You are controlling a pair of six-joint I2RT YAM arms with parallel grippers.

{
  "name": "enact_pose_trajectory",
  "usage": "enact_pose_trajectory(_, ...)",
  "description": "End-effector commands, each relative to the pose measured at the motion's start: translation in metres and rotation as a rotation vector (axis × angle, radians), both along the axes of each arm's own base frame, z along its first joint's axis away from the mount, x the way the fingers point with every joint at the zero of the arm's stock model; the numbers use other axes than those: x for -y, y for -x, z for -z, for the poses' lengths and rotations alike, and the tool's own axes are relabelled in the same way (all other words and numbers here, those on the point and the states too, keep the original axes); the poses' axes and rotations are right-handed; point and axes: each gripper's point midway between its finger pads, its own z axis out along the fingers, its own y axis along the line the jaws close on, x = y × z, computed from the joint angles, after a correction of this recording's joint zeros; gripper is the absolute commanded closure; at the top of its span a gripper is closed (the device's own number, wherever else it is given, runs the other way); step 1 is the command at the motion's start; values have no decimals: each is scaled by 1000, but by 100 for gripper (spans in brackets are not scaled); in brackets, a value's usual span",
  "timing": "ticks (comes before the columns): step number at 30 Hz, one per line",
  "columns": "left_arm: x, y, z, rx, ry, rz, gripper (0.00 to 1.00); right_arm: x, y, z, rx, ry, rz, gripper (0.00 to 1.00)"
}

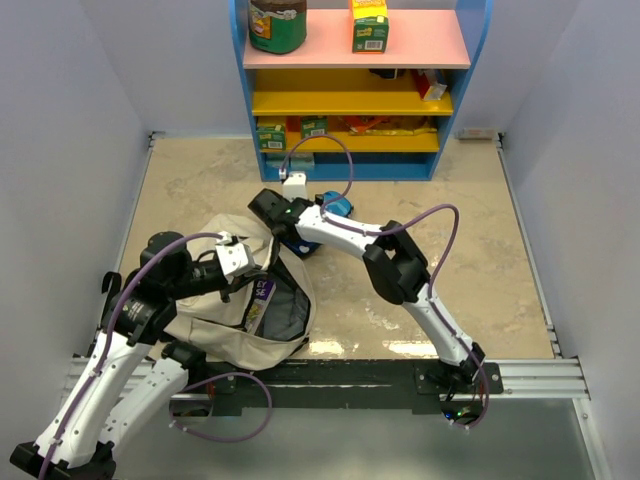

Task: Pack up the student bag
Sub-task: Pick up the stationery from the center of the board.

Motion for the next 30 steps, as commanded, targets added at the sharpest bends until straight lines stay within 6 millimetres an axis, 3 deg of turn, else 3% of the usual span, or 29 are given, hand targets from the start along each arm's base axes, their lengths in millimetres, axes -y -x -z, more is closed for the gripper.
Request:
enact_pose_trajectory(1,12,4,-32,124,77,84,100,29,16,11,-63,131,-21,1)
enact_pose_trajectory(3,12,4,-31,121,76,84,100,41,25,17,-82,164,-22,1)
enact_pose_trajectory(4,12,5,-31,123,76,85,100,43,28,6,-69,151,-23,1)
enact_pose_trajectory(6,12,5,-31,123,75,86,100,57,37,9,-77,170,-23,2)
enact_pose_trajectory(7,11,3,-30,122,73,78,100,60,39,-3,-63,156,-25,1)
enact_pose_trajectory(14,10,3,-30,124,68,72,100,92,60,-13,-83,185,-35,1)
enact_pose_trajectory(17,9,3,-29,130,67,68,100,95,64,-17,-96,149,-41,1)
enact_pose_trajectory(20,9,4,-26,128,68,64,100,90,68,-32,-101,62,-82,1)
enact_pose_trajectory(24,9,7,-22,116,67,73,100,90,73,-67,-78,-27,-97,1)
enact_pose_trajectory(28,8,7,-20,115,66,70,100,103,80,-93,-44,-44,-65,1)
enact_pose_trajectory(30,9,6,-20,112,68,70,100,111,85,-92,-57,-72,-47,1)
